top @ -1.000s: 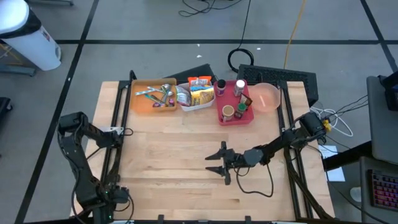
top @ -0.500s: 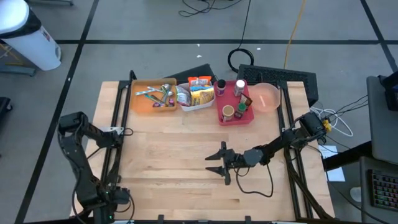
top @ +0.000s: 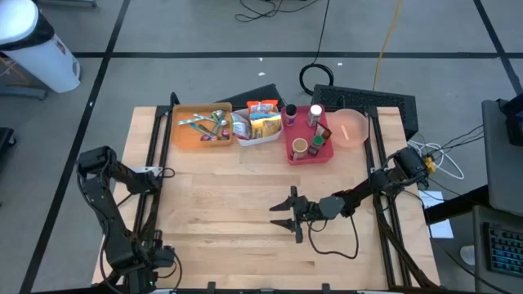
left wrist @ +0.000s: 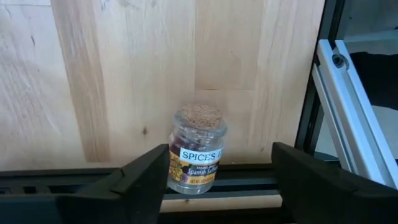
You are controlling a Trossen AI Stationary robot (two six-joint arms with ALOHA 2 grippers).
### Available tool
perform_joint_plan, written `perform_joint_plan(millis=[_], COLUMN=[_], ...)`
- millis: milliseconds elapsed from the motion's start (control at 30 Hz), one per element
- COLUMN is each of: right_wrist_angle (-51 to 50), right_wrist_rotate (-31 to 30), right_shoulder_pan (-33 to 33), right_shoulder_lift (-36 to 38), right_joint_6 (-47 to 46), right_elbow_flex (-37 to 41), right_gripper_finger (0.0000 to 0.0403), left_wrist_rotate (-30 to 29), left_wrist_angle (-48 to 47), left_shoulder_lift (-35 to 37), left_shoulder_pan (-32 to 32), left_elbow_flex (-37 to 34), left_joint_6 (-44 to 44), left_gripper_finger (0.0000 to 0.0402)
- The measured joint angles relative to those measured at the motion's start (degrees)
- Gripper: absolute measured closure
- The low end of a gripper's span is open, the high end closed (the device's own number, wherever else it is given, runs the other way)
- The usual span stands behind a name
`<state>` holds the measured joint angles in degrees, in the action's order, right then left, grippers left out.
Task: Pick & Place Food Item
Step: Put the brown seasoning bottle into the pink bin
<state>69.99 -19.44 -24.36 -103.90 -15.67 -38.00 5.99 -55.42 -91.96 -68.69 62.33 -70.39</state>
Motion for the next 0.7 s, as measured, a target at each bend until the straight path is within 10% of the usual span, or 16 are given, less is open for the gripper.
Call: perform_joint_plan(millis=[700], right_wrist_angle=[-0.4], right_wrist_rotate=[0.1], right_shoulder_pan=[-0.1], right_shoulder_lift=[0.0], right_joint_6=[0.1], right_elbow_flex=[0.0], right_gripper_finger=[0.0211], left_wrist_rotate=[4.0], left_wrist_angle=[7.2], left_shoulder_lift=[0.0], left_shoulder_pan=[-1.5], left_elbow_flex=[-10.0], left_joint_6=[-2.5], left_gripper_finger=[0.0088])
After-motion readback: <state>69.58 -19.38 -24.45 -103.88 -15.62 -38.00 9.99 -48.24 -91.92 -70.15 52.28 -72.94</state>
